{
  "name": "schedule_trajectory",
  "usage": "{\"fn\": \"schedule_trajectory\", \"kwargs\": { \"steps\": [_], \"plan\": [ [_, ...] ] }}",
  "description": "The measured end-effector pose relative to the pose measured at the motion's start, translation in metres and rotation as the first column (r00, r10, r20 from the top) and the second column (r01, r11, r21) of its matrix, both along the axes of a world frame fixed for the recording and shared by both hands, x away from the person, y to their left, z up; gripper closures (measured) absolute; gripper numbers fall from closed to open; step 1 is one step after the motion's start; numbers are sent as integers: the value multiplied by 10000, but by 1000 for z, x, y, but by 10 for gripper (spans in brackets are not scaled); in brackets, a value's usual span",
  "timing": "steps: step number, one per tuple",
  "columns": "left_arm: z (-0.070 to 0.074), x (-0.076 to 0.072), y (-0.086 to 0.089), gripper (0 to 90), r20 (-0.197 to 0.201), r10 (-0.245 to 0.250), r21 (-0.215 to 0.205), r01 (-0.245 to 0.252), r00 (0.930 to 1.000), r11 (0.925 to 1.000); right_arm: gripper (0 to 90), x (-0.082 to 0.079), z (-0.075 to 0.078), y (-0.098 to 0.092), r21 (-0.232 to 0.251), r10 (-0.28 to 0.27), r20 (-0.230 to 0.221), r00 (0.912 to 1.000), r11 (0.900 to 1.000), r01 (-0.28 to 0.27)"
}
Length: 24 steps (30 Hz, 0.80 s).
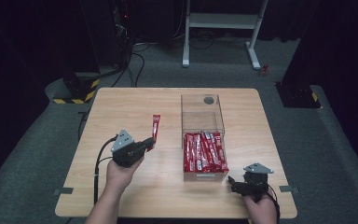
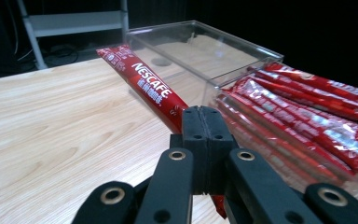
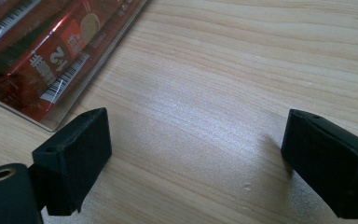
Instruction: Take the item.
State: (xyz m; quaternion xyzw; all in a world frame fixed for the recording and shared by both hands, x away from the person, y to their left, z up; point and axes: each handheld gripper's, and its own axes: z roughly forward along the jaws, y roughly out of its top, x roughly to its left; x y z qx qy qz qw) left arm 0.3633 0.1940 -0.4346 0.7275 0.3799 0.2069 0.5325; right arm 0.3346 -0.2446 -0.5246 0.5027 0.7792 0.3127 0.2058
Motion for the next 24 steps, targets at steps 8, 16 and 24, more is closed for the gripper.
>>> {"fn": "schedule_trajectory", "kwargs": {
  "steps": [8,16,24],
  "plan": [
    [-7,7,10,899,-251,310,48,-308,9992,9995,82,0,0,0,-5,1,3,10000,10000,-1],
    [-18,13,18,899,-629,638,111,-632,9960,9979,82,0,0,0,-5,1,0,10000,10000,-1],
    [-30,19,20,899,-1001,837,423,-798,9915,9959,81,0,0,0,-7,2,2,10000,10000,-2]
  ]
}}
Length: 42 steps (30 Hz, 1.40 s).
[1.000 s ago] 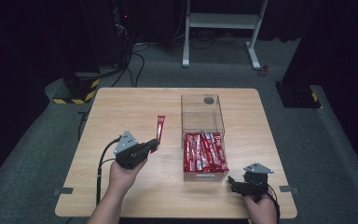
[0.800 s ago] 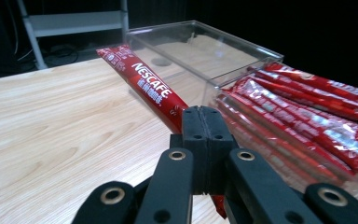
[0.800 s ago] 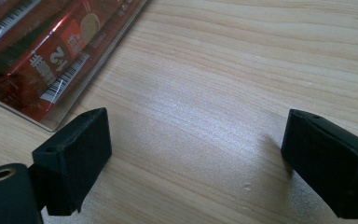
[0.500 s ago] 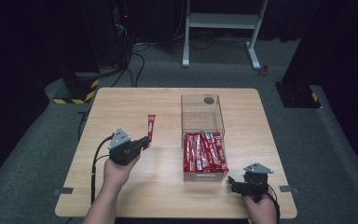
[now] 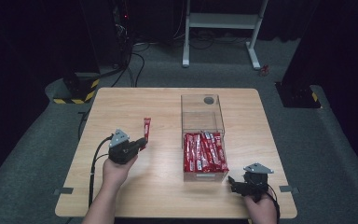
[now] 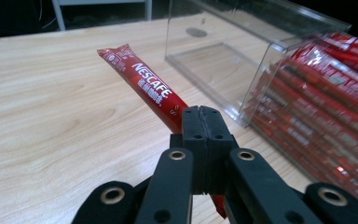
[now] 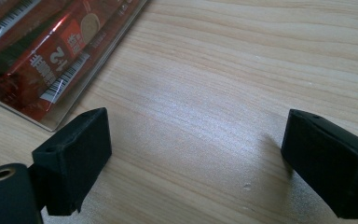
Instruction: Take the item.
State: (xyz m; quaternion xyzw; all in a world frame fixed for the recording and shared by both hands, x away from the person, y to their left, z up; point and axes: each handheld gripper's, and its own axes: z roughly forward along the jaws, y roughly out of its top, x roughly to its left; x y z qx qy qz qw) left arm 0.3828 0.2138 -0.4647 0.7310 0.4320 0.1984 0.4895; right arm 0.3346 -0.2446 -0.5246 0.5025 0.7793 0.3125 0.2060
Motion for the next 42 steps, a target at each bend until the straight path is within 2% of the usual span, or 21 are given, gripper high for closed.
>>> {"fn": "schedule_trajectory", "kwargs": {
  "steps": [15,19,29,37,39,42],
  "plan": [
    [-26,8,-12,899,-839,-154,538,199,9964,9984,82,0,0,0,-1,-1,-1,10000,10000,1],
    [-34,10,-16,898,-1114,-189,783,277,9936,9965,82,0,0,0,-3,2,1,10000,10000,-2],
    [-46,12,-22,897,-1493,-252,1292,448,9885,9906,81,0,0,0,-9,14,6,10000,10000,-14],
    [-51,12,-23,872,-1713,-262,1330,494,9849,9899,81,0,0,0,-14,49,26,10000,10000,-49],
    [-51,12,-23,821,-1783,-225,1205,445,9837,9917,81,0,0,0,-28,78,33,10000,10000,-78],
    [-48,11,-21,752,-1682,-185,1064,368,9856,9936,81,0,0,0,-29,81,34,10000,10000,-81]
  ]
}}
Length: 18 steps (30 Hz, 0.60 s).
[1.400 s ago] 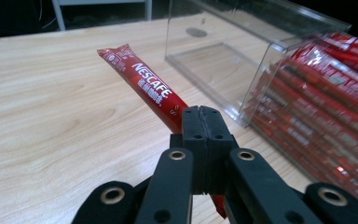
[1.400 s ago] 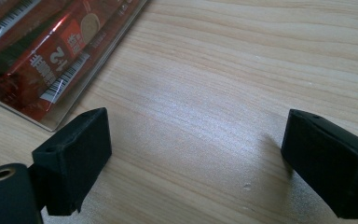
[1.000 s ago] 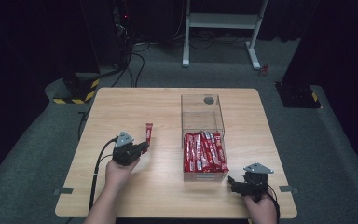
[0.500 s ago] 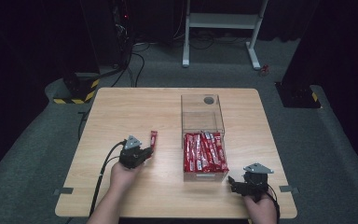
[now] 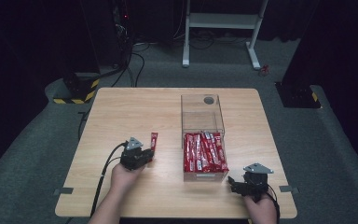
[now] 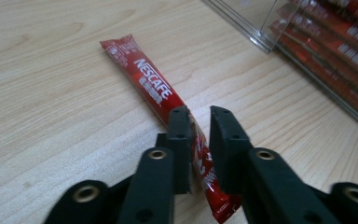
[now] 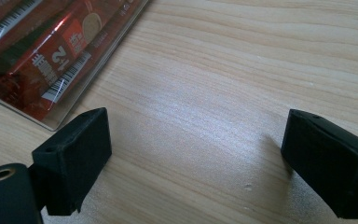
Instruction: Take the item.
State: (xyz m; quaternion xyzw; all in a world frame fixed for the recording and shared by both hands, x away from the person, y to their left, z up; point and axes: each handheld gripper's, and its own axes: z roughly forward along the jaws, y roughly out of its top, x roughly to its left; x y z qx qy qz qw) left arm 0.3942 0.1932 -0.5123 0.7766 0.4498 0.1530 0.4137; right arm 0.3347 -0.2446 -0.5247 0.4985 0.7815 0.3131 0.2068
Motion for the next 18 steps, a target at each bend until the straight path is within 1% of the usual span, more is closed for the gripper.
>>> {"fn": "schedule_trajectory", "kwargs": {
  "steps": [4,6,10,12,15,18],
  "plan": [
    [2,-1,1,697,130,63,-100,-62,9999,9999,81,0,0,0,1,0,-1,10000,10000,0],
    [5,-2,2,665,290,73,-115,-69,9996,9999,81,0,0,0,2,0,-2,10000,10000,0],
    [12,-7,4,630,599,123,-392,-99,9981,9992,81,0,0,0,5,-1,-5,10000,10000,1],
    [15,-9,5,602,650,89,-529,-54,9978,9986,81,0,0,0,4,4,-2,10000,10000,-4],
    [19,-12,7,540,815,116,-339,-88,9966,9994,82,0,0,0,0,3,-4,10000,10000,-3],
    [22,-15,9,491,843,201,-294,-177,9962,9994,81,0,0,0,0,3,-3,10000,10000,-3]
  ]
}}
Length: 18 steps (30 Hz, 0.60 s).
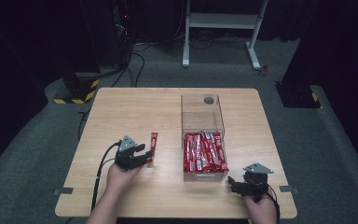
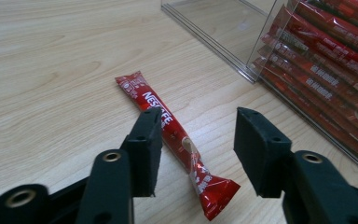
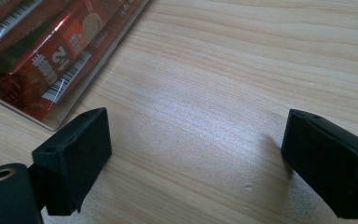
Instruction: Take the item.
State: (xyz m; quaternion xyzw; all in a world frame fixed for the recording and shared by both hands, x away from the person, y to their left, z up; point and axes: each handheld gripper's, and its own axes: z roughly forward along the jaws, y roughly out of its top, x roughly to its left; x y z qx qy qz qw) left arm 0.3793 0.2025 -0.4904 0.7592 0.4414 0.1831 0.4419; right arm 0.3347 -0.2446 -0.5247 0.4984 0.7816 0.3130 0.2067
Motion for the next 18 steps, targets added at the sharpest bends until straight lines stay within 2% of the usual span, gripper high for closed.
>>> {"fn": "schedule_trajectory", "kwargs": {
  "steps": [4,6,11,17,18],
  "plan": [
    [3,-5,0,426,153,30,284,-34,9999,9996,81,0,0,0,19,3,-7,10000,10000,-3],
    [4,-7,1,404,181,18,295,-23,9998,9996,81,0,0,1,28,45,-18,10000,10000,-45],
    [4,-12,11,371,143,72,-15,-72,9999,10000,81,-1,0,1,44,67,-42,10000,10000,-67],
    [2,-20,31,324,31,171,-240,-171,9998,9996,81,-1,0,1,44,73,-39,10000,10000,-73],
    [2,-21,34,319,72,196,-179,-194,9998,9997,81,-1,0,1,45,72,-41,10000,10000,-72]
  ]
}}
